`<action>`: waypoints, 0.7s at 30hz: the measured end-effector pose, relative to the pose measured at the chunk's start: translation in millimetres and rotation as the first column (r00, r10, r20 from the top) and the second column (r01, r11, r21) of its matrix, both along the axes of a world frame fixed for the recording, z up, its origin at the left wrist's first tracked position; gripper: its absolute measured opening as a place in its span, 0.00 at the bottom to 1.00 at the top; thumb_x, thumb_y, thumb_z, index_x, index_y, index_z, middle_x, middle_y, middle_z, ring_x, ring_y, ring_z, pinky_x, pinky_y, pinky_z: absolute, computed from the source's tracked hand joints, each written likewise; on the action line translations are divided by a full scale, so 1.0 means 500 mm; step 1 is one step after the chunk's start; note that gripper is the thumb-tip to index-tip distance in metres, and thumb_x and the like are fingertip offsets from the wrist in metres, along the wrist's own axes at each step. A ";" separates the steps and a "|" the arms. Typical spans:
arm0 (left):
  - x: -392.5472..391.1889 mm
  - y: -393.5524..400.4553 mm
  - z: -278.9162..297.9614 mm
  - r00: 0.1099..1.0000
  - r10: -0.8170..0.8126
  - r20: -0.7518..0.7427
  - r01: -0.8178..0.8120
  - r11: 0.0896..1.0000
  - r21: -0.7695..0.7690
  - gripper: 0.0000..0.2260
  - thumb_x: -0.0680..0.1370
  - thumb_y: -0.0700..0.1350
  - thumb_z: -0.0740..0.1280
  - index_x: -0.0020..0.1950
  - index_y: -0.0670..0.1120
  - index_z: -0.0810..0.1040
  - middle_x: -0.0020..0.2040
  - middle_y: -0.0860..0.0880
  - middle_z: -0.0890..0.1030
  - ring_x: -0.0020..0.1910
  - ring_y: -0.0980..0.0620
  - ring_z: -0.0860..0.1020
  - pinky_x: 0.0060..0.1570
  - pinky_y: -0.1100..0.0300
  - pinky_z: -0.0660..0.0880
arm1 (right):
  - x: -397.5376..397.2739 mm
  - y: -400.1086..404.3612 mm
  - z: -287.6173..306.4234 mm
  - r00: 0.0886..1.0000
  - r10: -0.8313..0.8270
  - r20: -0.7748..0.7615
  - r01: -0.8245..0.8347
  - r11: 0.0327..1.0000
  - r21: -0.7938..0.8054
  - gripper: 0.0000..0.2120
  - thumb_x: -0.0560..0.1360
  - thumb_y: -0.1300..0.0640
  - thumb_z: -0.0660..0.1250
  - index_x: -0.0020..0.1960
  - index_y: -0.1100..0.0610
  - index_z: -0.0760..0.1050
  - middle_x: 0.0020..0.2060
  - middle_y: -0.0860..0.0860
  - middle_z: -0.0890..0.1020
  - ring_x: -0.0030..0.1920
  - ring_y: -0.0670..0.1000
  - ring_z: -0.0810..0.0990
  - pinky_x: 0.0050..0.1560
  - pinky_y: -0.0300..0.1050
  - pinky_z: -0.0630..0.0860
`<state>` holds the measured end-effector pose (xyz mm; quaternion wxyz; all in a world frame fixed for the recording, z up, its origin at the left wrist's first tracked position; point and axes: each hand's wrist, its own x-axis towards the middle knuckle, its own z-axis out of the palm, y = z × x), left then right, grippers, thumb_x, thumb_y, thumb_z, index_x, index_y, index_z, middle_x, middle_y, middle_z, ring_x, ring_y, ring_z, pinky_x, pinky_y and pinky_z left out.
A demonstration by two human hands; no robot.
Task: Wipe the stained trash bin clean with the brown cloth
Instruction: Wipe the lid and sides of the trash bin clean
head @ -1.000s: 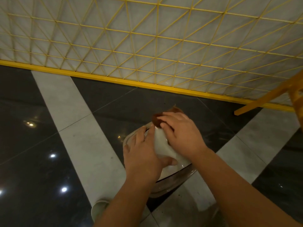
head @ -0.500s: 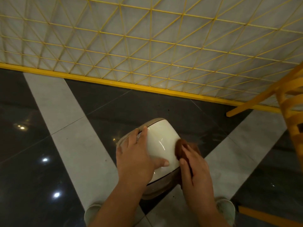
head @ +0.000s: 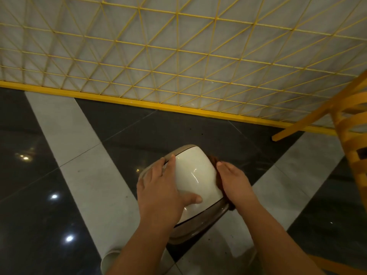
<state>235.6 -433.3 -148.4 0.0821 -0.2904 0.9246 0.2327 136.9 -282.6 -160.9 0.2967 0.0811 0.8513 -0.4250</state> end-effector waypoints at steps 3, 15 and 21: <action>0.000 -0.001 0.004 1.000 -0.009 0.006 0.009 1.000 -0.001 0.52 0.56 0.75 0.67 0.73 0.61 0.46 0.74 0.54 0.59 0.73 0.48 0.60 0.70 0.43 0.54 | 0.107 0.010 -0.001 0.937 0.052 -0.344 -0.011 0.993 0.121 0.21 0.79 0.41 0.50 0.67 0.45 0.71 0.59 0.45 0.77 0.55 0.43 0.73 0.59 0.45 0.72; 0.030 -0.047 0.036 0.992 0.115 -0.044 -0.083 0.887 0.455 0.47 0.66 0.57 0.76 0.75 0.60 0.49 0.72 0.55 0.59 0.68 0.49 0.65 0.63 0.47 0.68 | 0.007 -0.020 0.019 0.600 0.538 -0.592 -0.371 0.843 0.390 0.18 0.81 0.49 0.52 0.68 0.49 0.69 0.63 0.47 0.76 0.65 0.48 0.70 0.69 0.51 0.62; 0.033 -0.078 0.024 0.985 0.167 0.033 -0.161 0.850 0.502 0.29 0.77 0.46 0.63 0.75 0.55 0.56 0.72 0.51 0.61 0.68 0.45 0.66 0.66 0.46 0.68 | -0.044 -0.029 0.028 0.447 0.683 -0.577 -0.489 0.727 0.481 0.19 0.81 0.49 0.52 0.69 0.50 0.70 0.64 0.49 0.76 0.65 0.50 0.71 0.68 0.50 0.63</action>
